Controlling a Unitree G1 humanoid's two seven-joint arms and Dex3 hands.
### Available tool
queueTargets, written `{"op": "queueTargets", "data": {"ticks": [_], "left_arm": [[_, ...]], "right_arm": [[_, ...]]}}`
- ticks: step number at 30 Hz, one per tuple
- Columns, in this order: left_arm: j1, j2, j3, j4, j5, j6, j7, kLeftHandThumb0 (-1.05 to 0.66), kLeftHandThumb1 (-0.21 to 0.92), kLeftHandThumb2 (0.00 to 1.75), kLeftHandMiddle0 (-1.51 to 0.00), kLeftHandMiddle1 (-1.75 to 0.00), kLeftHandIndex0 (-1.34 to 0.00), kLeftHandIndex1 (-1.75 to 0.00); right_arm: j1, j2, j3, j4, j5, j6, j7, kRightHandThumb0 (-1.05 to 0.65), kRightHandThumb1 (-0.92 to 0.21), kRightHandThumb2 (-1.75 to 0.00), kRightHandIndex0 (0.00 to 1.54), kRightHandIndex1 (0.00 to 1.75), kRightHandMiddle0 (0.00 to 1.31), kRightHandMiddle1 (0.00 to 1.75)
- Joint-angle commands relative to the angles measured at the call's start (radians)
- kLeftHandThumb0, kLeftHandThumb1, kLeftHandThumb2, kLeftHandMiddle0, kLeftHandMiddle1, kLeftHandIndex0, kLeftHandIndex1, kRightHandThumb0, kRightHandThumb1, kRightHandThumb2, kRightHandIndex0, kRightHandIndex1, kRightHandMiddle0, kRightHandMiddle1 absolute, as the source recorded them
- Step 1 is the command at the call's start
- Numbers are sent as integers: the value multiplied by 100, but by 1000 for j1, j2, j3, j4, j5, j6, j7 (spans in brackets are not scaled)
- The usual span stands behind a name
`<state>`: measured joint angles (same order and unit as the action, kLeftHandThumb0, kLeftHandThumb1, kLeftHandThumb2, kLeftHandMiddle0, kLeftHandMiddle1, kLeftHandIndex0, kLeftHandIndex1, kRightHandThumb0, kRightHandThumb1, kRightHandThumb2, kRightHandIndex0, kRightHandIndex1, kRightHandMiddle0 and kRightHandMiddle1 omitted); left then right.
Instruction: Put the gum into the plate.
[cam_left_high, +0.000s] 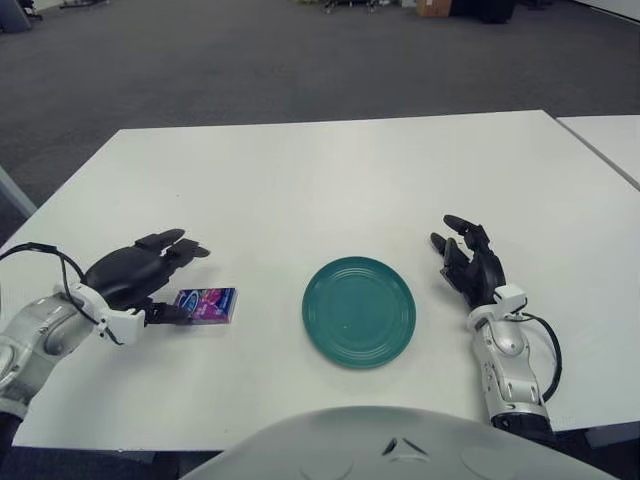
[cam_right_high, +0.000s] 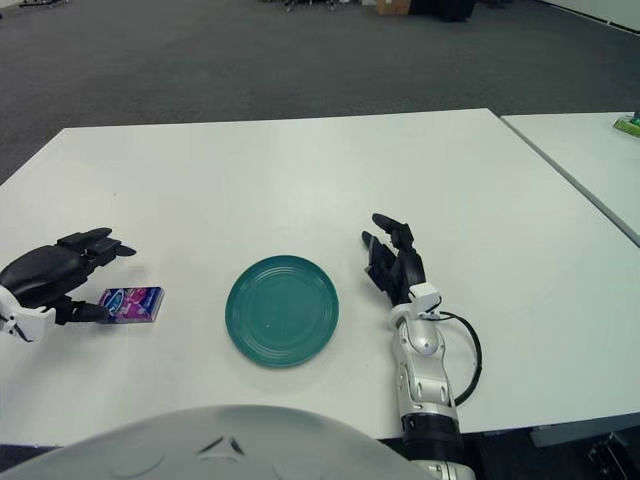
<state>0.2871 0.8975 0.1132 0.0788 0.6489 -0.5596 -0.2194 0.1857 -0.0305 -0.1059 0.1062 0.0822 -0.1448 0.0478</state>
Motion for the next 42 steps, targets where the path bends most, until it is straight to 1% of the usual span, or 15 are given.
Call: {"op": "queueTargets", "data": {"ticks": [1,4,10,18,23,29,34,37,38,39,40,41,42], "left_arm": [[-19,6,-12,13,-19,-10,10,-105,92,44,-13,-1,0,-86],[-17,10,-17,12,-39,-2,-11,-105,92,46,-14,-1,0,-91],[-32,5,-39,25,-34,20,-16,-105,92,50,-15,-1,0,-95],[-67,0,-76,74,-28,17,5,-105,92,53,-17,-1,0,-94],[-84,-1,-103,108,-32,-2,16,-105,92,54,-20,-2,-1,-97],[-94,0,-126,130,-56,-19,0,-105,92,55,-25,-4,-3,-99],[-106,-4,-161,146,-55,-3,-26,-105,92,55,-27,-4,-5,-100],[-112,2,-173,151,-60,4,-42,-105,92,52,-35,-8,-7,-104],[-115,5,-181,153,-51,8,-50,-105,92,51,-37,-13,-8,-109],[-117,8,-188,155,-44,12,-56,-102,92,44,-30,-50,-9,-120],[-121,14,-198,157,-31,22,-69,-101,92,39,-23,-79,-9,-127],[-124,18,-205,157,-23,30,-78,-97,91,37,-20,-92,-9,-130],[-127,25,-213,156,-9,36,-84,-92,88,33,-17,-110,-8,-134]], "right_arm": [[73,6,-6,72,8,92,-4,-68,-92,-78,57,0,12,89],[73,5,-7,73,11,93,-3,-68,-92,-77,58,1,12,89],[71,1,-10,73,15,96,0,-69,-92,-76,59,1,12,89],[68,-2,-15,76,22,97,7,-68,-92,-75,59,1,12,89],[65,-3,-18,76,26,104,9,-68,-92,-75,59,1,12,89],[64,-5,-20,77,28,108,10,-69,-92,-75,59,1,12,90],[62,-4,-25,79,29,106,7,-67,-92,-74,62,3,13,89],[62,-3,-26,79,29,105,7,-67,-92,-74,62,3,13,89],[62,-3,-26,79,28,105,7,-67,-92,-74,63,3,13,89],[62,-2,-26,78,28,105,7,-67,-92,-74,62,3,13,89],[62,-2,-27,78,28,105,6,-67,-92,-74,62,2,14,90],[62,-2,-27,78,28,105,6,-67,-92,-74,62,2,14,90],[61,-2,-27,77,28,106,7,-67,-92,-74,62,2,14,90]]}}
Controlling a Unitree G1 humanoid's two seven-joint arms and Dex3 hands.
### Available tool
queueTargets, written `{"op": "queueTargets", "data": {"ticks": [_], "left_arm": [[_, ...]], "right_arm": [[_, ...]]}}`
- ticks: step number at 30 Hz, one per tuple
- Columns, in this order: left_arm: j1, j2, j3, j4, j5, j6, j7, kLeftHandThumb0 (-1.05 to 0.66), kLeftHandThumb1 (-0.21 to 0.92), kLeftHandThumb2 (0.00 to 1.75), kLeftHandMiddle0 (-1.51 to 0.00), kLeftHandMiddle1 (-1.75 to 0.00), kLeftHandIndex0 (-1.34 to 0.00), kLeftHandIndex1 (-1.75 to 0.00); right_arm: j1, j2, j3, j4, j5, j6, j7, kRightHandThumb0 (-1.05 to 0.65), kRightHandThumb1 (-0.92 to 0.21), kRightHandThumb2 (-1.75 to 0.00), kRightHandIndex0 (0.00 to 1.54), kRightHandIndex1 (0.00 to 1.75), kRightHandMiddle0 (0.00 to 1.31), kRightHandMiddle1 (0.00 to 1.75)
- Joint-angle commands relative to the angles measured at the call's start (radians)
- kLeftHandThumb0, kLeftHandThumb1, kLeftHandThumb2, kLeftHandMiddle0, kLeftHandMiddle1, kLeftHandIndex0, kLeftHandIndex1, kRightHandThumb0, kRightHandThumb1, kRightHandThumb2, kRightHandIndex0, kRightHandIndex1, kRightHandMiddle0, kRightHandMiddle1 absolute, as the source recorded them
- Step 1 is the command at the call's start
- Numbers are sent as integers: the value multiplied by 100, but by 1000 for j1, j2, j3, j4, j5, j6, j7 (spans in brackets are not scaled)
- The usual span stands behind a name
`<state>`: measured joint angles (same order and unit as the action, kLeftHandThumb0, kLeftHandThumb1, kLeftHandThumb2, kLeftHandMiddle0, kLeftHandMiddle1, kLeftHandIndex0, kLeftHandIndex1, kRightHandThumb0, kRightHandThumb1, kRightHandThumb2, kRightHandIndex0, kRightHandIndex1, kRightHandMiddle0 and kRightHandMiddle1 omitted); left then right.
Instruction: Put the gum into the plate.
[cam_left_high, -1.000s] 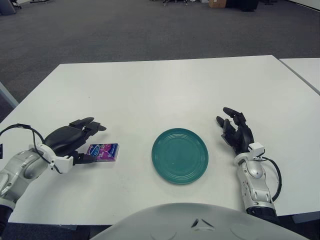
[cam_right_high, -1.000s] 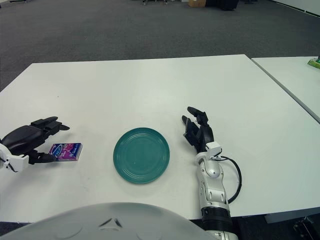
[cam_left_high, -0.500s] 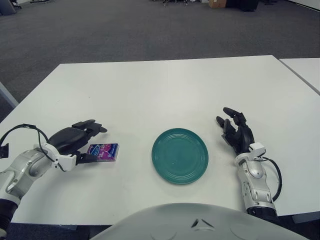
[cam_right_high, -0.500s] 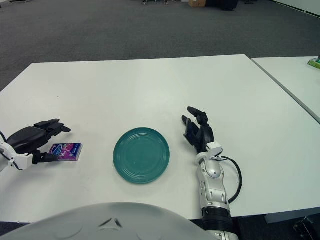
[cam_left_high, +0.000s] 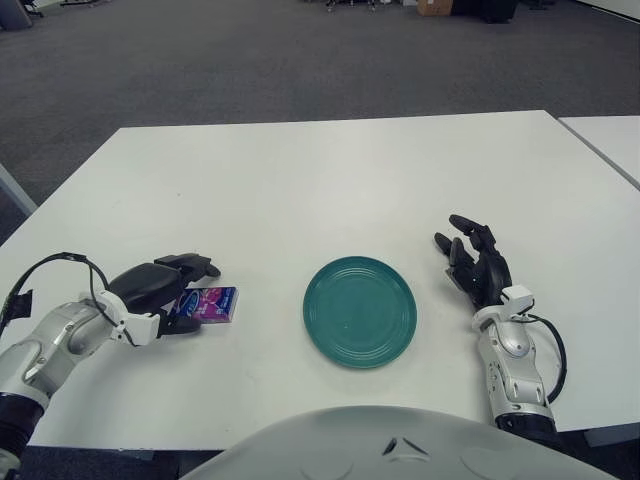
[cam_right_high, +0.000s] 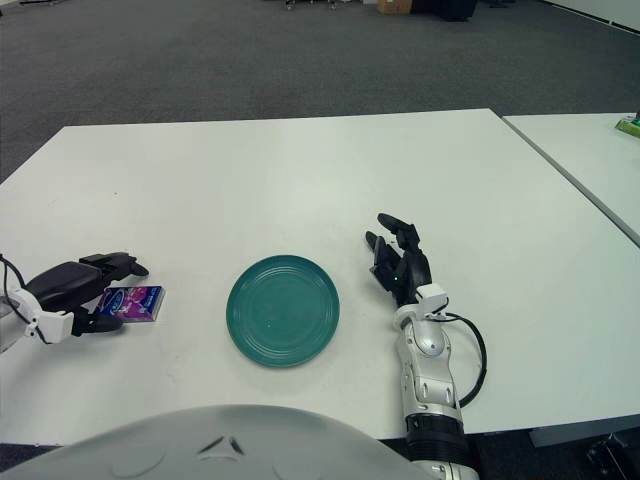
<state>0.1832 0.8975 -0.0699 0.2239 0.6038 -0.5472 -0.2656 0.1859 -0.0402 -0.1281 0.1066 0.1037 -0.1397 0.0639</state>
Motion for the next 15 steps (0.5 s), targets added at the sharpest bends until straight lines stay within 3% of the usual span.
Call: {"op": "queueTargets", "data": {"ticks": [1,2,4,6,10,15], "left_arm": [[-26,29,-37,10,45,27,-41,-85,81,41,-14,-125,-8,-137],[-30,37,-49,12,64,23,-39,-83,76,47,-13,-131,-7,-138],[-40,51,-73,21,95,12,-38,-71,57,74,-9,-156,-5,-150],[-49,62,-97,30,115,2,-46,-65,46,90,-9,-163,-4,-157],[-65,80,-142,22,101,25,-136,-53,32,113,-12,-157,-4,-160],[-76,84,-180,-7,85,92,-242,-52,37,105,-23,-125,-4,-143]], "right_arm": [[61,7,-5,77,7,102,-9,-68,-92,-74,62,2,14,90],[60,7,-5,77,8,102,-8,-68,-92,-74,62,2,15,90],[59,6,-5,77,9,103,-7,-68,-92,-74,61,2,15,90],[59,6,-6,77,10,104,-7,-68,-92,-75,61,2,15,90],[56,5,-7,78,11,106,-8,-69,-92,-75,61,1,15,90],[51,5,-11,80,13,107,-11,-67,-92,-73,61,2,15,90]]}}
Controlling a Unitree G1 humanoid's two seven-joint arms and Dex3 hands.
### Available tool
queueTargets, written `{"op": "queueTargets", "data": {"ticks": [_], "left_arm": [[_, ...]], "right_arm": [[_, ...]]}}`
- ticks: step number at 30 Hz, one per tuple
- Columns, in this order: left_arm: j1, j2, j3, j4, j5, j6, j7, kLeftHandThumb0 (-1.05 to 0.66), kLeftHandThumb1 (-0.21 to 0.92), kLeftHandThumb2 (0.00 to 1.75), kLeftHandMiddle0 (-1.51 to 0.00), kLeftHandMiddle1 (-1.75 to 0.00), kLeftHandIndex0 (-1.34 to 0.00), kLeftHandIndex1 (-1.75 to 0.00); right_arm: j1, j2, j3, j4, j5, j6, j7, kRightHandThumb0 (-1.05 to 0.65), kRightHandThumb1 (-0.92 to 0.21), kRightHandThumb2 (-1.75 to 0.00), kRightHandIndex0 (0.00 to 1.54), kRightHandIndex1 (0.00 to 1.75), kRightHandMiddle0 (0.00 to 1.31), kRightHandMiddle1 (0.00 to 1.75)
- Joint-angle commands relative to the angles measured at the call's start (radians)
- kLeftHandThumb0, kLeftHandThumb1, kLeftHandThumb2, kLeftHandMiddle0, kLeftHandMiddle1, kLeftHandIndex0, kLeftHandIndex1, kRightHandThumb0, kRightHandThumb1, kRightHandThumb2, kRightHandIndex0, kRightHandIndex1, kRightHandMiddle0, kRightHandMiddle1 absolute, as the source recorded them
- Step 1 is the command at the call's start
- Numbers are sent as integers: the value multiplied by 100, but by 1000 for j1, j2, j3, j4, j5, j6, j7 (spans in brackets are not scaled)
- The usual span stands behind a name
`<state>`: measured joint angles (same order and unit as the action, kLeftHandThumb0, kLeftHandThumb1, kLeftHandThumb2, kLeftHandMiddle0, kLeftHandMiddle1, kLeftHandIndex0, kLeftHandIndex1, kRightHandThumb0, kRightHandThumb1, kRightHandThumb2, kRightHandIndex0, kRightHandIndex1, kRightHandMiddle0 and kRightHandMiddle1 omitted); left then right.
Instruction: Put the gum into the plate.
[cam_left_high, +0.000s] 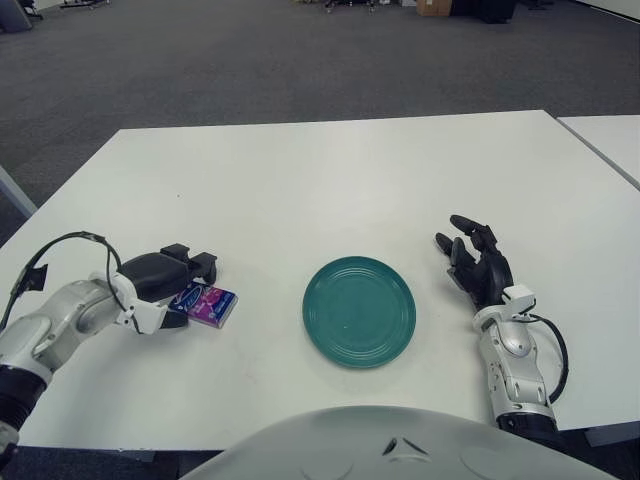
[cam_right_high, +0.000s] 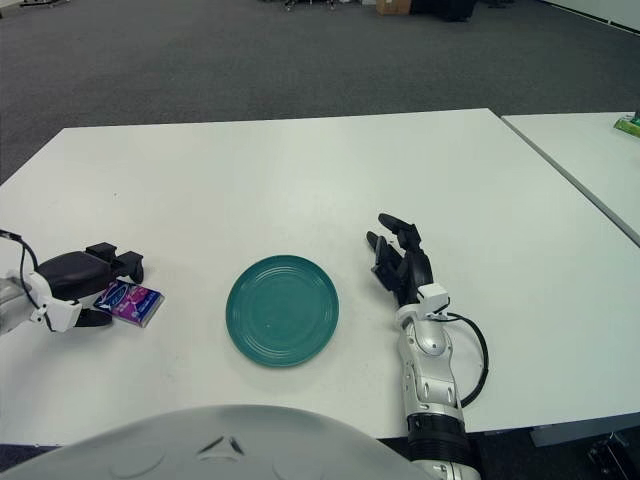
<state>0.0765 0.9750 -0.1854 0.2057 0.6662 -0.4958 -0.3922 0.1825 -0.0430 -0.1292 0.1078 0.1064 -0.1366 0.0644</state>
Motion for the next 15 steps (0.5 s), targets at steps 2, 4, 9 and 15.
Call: {"op": "queueTargets", "data": {"ticks": [2,4,9,15], "left_arm": [[29,8,-73,0,19,62,-142,-51,45,93,-29,-119,-14,-145],[36,5,-81,0,34,73,-125,-46,55,81,-33,-116,-27,-149],[46,7,-90,74,69,22,9,-8,60,79,-53,-132,-39,-159],[31,6,-100,134,147,-62,244,-1,40,107,-67,-142,-49,-161]], "right_arm": [[52,8,-10,80,11,104,-12,-66,-92,-73,62,2,16,90],[51,7,-11,80,11,106,-12,-66,-92,-73,62,2,16,90],[48,6,-11,80,11,110,-11,-66,-92,-73,63,2,15,89],[42,6,-11,85,9,108,-13,-66,-92,-73,63,2,15,89]]}}
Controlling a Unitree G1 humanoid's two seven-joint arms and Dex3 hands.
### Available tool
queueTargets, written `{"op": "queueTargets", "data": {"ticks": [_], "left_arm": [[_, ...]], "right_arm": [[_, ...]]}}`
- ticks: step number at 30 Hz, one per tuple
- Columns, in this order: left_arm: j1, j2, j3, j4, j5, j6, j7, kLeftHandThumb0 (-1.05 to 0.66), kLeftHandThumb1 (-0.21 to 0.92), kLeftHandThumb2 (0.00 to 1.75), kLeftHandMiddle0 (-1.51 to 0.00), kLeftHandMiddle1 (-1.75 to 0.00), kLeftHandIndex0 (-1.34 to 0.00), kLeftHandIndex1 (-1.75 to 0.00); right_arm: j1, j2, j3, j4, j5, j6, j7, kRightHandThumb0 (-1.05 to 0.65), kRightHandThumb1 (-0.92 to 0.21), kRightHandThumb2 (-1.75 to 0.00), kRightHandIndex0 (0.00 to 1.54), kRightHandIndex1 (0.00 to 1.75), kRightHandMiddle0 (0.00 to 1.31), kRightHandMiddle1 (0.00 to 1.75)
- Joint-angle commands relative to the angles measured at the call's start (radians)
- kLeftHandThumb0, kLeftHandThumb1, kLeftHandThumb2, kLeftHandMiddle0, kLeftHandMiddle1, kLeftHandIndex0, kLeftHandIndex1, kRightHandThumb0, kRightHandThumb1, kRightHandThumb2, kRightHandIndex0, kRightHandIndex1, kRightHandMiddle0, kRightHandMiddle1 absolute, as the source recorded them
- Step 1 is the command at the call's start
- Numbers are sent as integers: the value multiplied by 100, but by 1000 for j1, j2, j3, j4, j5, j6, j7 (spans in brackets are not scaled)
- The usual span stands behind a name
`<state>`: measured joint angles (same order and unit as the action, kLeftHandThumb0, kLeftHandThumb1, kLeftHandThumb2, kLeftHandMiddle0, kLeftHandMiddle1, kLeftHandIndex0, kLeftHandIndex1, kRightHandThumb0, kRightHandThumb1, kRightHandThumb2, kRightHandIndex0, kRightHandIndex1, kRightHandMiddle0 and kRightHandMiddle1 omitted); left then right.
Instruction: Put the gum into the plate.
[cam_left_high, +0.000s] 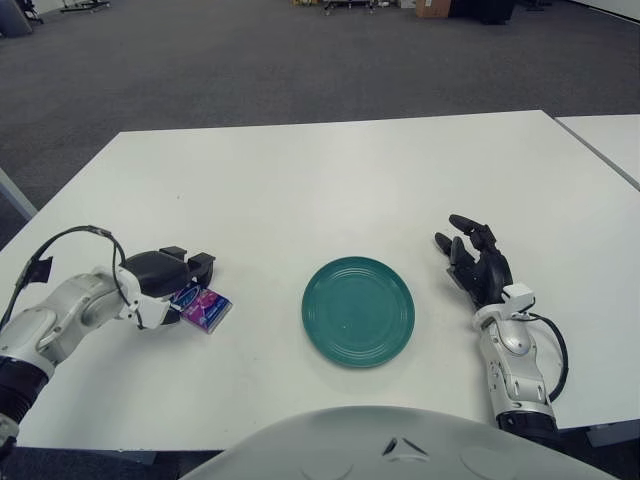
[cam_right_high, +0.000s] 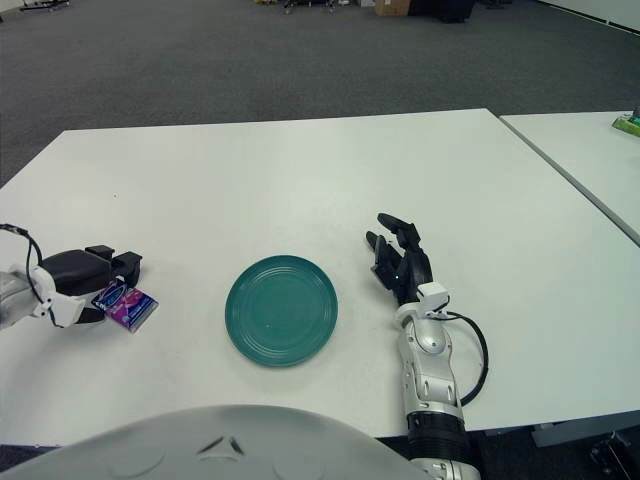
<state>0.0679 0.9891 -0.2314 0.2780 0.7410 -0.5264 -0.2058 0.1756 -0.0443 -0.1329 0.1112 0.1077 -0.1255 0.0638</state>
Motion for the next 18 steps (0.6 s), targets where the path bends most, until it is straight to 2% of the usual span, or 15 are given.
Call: {"op": "queueTargets", "data": {"ticks": [1,3,4,8,18], "left_arm": [[36,-3,-49,64,74,-45,86,-1,34,116,-69,-145,-50,-166],[33,15,-28,41,59,-65,109,-1,28,125,-72,-146,-52,-170],[33,24,-16,23,44,-72,106,0,25,130,-72,-153,-52,-170],[31,33,8,-9,27,-83,125,0,21,137,-73,-164,-55,-162],[76,32,123,-211,-90,-11,28,0,24,127,-75,-163,-61,-144]], "right_arm": [[48,8,-7,82,7,97,-12,-66,-92,-73,63,2,16,89],[47,8,-6,83,5,96,-13,-66,-92,-73,64,2,15,89],[48,8,-6,83,5,95,-13,-66,-92,-73,64,2,15,88],[45,9,-5,86,2,92,-16,-66,-92,-73,64,3,15,88],[39,12,-8,93,6,88,-17,-66,-92,-72,63,2,16,89]]}}
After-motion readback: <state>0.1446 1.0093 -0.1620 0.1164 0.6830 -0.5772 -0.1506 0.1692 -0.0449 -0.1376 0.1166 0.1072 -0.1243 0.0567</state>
